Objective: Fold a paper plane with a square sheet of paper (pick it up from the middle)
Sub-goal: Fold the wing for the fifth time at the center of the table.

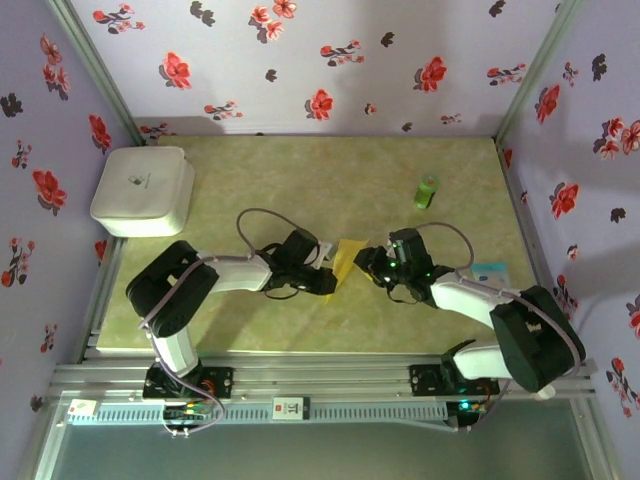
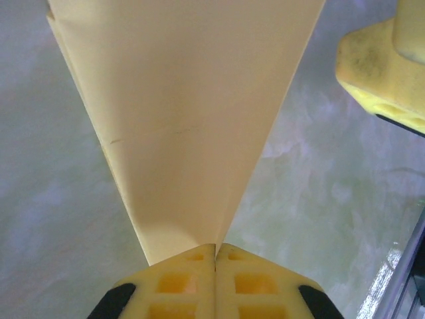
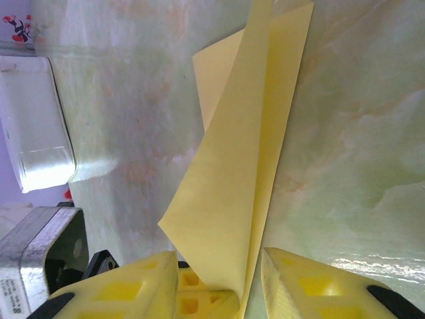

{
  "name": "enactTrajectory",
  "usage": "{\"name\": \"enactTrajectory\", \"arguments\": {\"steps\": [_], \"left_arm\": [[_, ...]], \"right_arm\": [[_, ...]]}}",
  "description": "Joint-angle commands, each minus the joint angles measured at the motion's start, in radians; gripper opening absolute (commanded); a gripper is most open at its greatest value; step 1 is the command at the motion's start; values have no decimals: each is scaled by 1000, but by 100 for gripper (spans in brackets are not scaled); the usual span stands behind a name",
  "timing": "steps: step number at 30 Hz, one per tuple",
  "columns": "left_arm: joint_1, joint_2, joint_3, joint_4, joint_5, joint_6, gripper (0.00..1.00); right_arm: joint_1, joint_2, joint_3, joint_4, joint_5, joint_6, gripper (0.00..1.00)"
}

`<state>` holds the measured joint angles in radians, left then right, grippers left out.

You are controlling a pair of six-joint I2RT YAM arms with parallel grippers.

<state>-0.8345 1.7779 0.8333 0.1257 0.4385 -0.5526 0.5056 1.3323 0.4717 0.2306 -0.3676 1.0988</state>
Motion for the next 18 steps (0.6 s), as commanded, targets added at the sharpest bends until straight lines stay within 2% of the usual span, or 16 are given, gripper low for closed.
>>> {"name": "enactTrajectory", "arguments": {"steps": [1, 8, 18], "left_arm": [[9, 21, -14, 38, 33, -29, 0], [12, 22, -36, 73, 33, -48, 0], [27, 27, -71, 153, 77, -82, 0]], "right_arm": [[5, 2, 9, 43, -16, -26, 37], [5, -8, -12, 98, -5, -28, 37], [5, -40, -6, 63, 31, -30, 35]]}}
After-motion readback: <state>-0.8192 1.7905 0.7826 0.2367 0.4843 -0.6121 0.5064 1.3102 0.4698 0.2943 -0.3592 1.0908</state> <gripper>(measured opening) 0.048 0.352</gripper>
